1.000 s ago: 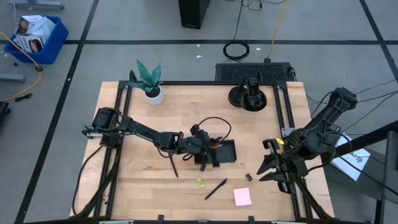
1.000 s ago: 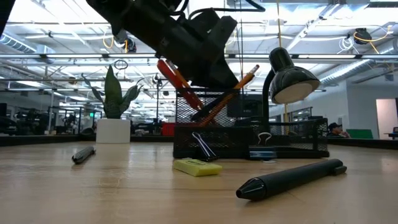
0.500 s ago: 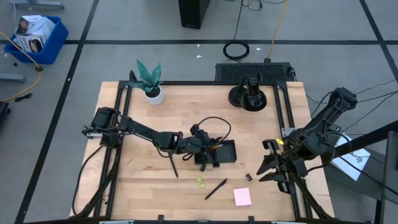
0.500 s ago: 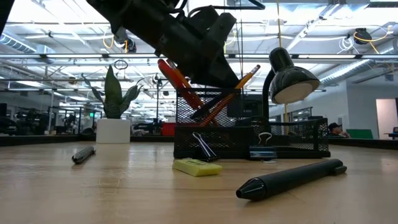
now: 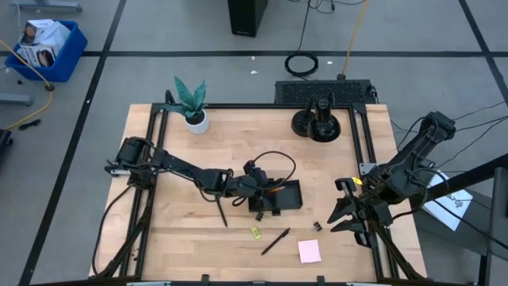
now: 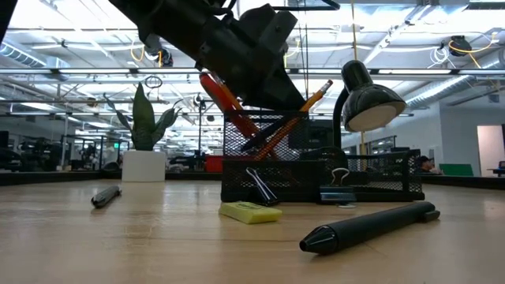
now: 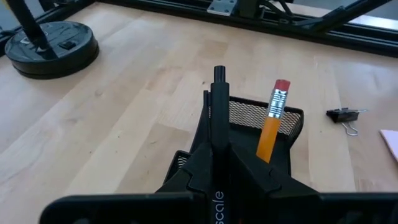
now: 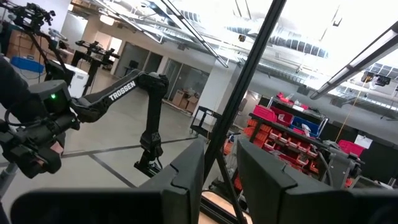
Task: Pick and place office supplies into organizer
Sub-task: Put the bottom left black pen into the black desk organizer
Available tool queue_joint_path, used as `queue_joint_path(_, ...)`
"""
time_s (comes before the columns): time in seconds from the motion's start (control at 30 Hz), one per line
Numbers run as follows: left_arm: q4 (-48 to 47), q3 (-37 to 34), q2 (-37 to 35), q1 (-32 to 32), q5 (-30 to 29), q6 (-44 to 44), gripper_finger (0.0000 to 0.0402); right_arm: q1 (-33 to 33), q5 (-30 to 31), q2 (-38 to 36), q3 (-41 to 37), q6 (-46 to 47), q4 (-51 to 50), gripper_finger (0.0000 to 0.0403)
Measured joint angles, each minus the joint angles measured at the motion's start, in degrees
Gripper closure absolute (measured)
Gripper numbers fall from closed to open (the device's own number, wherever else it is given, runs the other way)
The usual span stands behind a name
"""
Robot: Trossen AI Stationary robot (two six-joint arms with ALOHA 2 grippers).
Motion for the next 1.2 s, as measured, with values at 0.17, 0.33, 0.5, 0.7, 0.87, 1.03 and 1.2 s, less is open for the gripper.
queue_joint_path(0.17, -0.9, 0.0, -1.5, -0.1, 0.1, 0.9, 0.0355, 0.0, 0.0, 0.0, 0.0, 0.0, 0.0, 0.0314)
queue_joint_path(0.33, -3.1, 0.0, -4.0, -0.1, 0.2, 0.8, 0.0355, 0.0, 0.0, 0.0, 0.0, 0.0, 0.0, 0.0314)
queue_joint_path(0.5, -4.9, 0.1, -3.9, -0.4, 0.6, 0.2, 0.0355, 0.0, 0.0, 0.0, 0.0, 0.0, 0.0, 0.0314)
queue_joint_path(0.7, -4.9, 0.1, -3.9, -0.9, 0.6, 0.2, 0.0355, 0.0, 0.0, 0.0, 0.0, 0.0, 0.0, 0.0314)
queue_joint_path(0.87, -5.6, 0.1, -3.9, -1.6, 0.7, -0.8, 0.0355, 0.0, 0.0, 0.0, 0.0, 0.0, 0.0, 0.0314)
queue_joint_path(1.03, -5.7, 0.1, -3.9, -1.7, 0.7, -1.9, 0.0355, 0.0, 0.0, 0.0, 0.0, 0.0, 0.0, 0.0314)
queue_joint_path(1.2, -6.4, 0.1, -3.9, -1.6, 0.6, -2.6, 0.0355, 0.0, 0.0, 0.0, 0.0, 0.0, 0.0, 0.0314)
